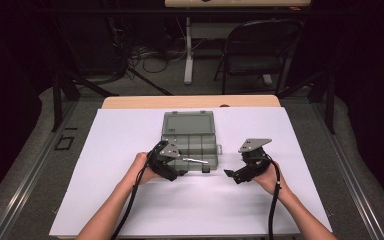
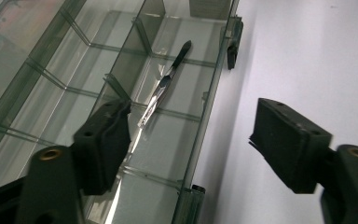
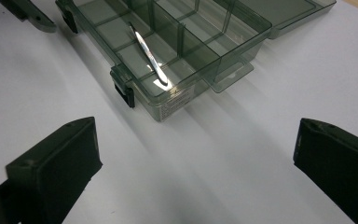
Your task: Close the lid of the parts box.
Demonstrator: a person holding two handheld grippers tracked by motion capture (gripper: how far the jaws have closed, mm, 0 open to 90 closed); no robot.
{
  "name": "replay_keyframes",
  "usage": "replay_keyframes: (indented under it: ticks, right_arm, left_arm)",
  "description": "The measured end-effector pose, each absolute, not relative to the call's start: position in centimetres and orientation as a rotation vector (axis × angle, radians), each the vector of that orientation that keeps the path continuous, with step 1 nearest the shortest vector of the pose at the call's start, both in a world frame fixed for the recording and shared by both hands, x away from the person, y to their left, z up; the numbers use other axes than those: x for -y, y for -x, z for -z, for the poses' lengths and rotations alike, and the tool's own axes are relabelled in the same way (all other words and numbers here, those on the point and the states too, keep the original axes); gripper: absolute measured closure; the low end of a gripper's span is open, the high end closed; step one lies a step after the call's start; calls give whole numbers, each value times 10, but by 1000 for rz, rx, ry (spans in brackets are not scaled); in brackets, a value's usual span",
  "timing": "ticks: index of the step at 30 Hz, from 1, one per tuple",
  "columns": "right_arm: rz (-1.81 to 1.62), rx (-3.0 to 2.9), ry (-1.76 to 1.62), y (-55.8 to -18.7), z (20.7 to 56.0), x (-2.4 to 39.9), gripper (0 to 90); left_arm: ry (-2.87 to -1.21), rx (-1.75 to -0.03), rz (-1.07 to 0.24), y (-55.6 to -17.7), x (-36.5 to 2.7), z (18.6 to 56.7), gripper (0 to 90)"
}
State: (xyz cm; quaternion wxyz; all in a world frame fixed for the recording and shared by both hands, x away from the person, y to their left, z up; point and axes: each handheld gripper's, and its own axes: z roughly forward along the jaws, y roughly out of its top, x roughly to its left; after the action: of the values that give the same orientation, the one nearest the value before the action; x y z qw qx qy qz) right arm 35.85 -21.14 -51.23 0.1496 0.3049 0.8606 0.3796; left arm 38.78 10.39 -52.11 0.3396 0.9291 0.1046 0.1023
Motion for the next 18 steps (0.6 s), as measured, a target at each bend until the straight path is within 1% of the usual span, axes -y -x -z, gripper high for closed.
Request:
replay_keyframes:
  ticks: [5,7,8,18]
  right_arm:
    - [-1092,-2474,-871,-357,512,211,0]
    - [-1090,-2473,-869,-357,512,212,0]
    - [-1079,-2480,-870,-357,511,212,0]
    - [-1073,-2486,-862,-356,511,211,0]
  left_arm:
    - [-2447,-259,-274,-388,-102,526,387]
    - [-2437,-249,-240,-388,-101,527,398]
    - [-2438,-241,-227,-387,-101,527,419]
    - [-2470,-213,-254,-386,-100,528,600]
